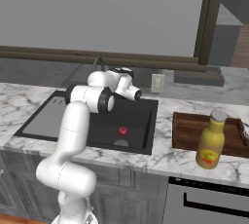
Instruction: Pick up all produce items and place them in the sink. Turn on the sink faucet to wash them. Then turn the sink off and put them in the tray.
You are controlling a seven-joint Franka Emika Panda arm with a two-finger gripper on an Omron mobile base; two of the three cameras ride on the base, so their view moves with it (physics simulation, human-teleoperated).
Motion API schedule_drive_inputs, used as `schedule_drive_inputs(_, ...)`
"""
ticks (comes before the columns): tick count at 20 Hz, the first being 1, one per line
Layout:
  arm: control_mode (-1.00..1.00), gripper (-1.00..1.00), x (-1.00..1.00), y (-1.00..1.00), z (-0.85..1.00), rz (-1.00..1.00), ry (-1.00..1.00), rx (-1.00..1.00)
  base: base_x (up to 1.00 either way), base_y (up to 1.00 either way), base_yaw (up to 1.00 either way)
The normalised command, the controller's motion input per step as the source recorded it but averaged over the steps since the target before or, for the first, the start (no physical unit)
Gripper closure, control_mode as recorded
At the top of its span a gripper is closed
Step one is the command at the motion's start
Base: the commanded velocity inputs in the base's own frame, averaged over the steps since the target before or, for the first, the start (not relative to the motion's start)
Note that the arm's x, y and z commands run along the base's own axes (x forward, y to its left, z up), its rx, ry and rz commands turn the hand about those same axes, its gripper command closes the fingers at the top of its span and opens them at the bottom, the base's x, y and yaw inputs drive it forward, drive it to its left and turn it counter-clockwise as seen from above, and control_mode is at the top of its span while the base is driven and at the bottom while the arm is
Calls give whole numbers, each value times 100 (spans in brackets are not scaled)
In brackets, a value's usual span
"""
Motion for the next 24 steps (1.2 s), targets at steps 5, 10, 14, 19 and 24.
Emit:
schedule_drive_inputs(5,-100,100,9,9,-1,-16,-4,6,0,0,0)
schedule_drive_inputs(10,-100,100,16,1,0,-14,-6,9,0,0,0)
schedule_drive_inputs(14,-100,100,28,0,0,-9,-5,7,0,0,0)
schedule_drive_inputs(19,-100,100,37,0,0,-5,-4,6,0,0,0)
schedule_drive_inputs(24,-100,100,40,-10,0,-1,-1,3,0,0,0)
